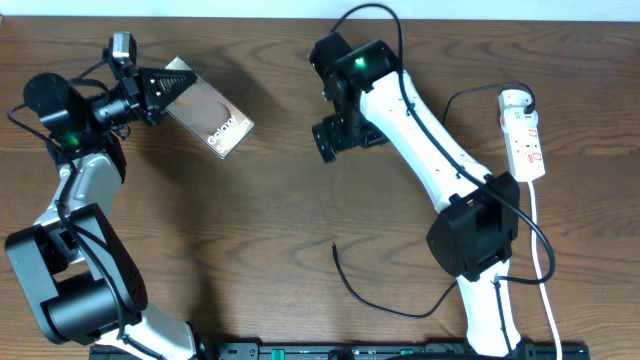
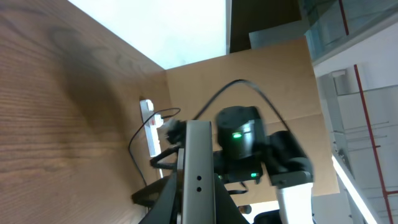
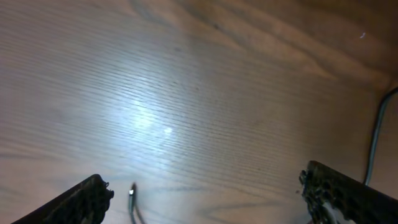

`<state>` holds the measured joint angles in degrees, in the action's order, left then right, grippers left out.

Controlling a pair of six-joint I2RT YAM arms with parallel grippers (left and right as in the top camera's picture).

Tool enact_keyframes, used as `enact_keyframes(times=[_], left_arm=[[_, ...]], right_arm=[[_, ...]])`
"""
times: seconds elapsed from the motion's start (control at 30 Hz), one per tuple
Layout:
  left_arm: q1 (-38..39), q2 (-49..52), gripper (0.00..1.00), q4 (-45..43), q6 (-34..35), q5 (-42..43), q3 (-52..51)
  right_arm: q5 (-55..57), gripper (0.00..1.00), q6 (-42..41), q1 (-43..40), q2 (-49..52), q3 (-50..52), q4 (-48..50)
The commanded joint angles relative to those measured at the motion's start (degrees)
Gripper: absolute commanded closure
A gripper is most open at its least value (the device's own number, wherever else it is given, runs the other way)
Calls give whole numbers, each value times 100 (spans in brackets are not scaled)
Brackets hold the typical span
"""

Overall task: Plug charger to phone and switch on socket
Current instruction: 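Swing the right gripper down toward the black charger cable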

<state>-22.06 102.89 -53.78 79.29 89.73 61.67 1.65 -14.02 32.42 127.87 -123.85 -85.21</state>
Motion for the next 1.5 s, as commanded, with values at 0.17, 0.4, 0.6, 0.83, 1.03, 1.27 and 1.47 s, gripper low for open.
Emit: enact_keyframes(times=[0.17,0.4,0.6,0.83,1.03,1.27,1.47], left_arm=[[-24,-61,93,11,-133,42,144],[-24,-61,93,13,-238,42,144],[-35,-59,93,13,-273,42,144],[-337,-59,93,22,-271,42,144],[-743,-59,93,98,-273,42,144],[-1091,-59,93,98,-271,39,144],[-1178,-59,93,98,-251,39,144]], right_arm=[[116,5,-142,-7,-26,973,179],[96,4,-136,138,-61,1292,319],[94,2,-140,501,-70,1353,494],[-107,1,-225,822,-70,1353,490],[-267,1,-223,901,-70,1353,503],[-313,1,-402,1082,-70,1464,514],[-332,3,-769,1213,-70,1945,719]])
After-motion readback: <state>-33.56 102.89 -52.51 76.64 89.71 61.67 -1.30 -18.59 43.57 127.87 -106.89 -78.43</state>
